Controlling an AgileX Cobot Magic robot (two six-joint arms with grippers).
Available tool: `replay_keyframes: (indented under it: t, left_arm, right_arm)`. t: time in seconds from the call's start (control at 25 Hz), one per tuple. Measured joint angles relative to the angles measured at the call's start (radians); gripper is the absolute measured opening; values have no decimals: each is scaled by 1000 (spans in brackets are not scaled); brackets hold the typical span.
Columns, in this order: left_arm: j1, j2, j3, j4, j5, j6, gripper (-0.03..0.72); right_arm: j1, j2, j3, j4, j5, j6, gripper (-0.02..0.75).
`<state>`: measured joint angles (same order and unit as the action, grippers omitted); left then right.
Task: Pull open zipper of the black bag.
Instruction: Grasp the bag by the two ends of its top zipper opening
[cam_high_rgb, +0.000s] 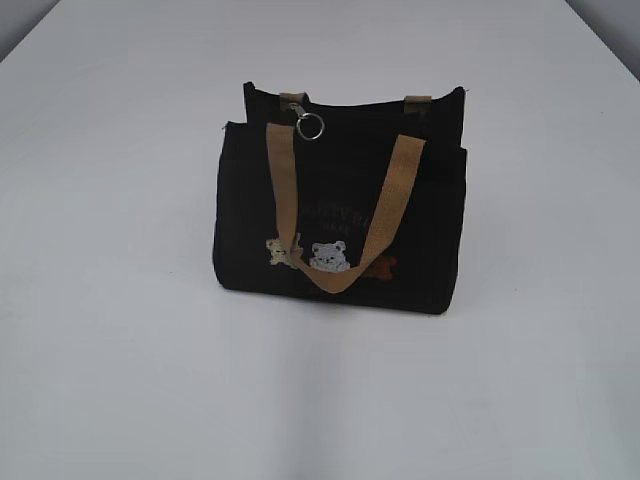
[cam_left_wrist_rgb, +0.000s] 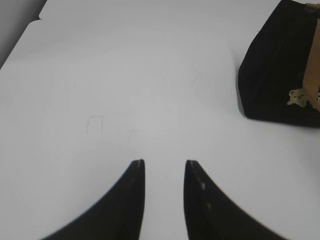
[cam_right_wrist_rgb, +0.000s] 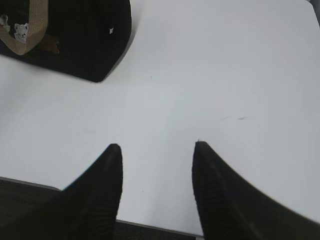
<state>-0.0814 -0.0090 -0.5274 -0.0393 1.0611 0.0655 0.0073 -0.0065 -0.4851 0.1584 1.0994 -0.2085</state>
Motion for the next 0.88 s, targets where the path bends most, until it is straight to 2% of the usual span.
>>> replay_keyframes:
  t: [0.32, 0.44, 0.52, 0.64, 0.72, 0.88]
  left_arm:
    - [0, 2, 0, -14, -1, 0, 208]
    - [-1, 57, -7, -97, -4, 112, 220]
    - [-1, 127, -17, -211, -43, 296, 253]
    - [-1, 268, -17, -425, -228, 632, 317]
    - [-1, 404, -17, -597, -354, 845, 346]
    - [-1, 743, -17, -1024, -498, 1370, 361]
  right_arm:
    - [0, 0, 0, 0, 0, 0, 361]
    - [0, 0, 0, 0, 0, 0, 361]
    - [0, 0, 0, 0, 0, 0, 361]
    - [0, 0, 0, 0, 0, 0, 361]
    - [0, 0, 0, 0, 0, 0, 361]
    - [0, 0, 0, 0, 0, 0, 361]
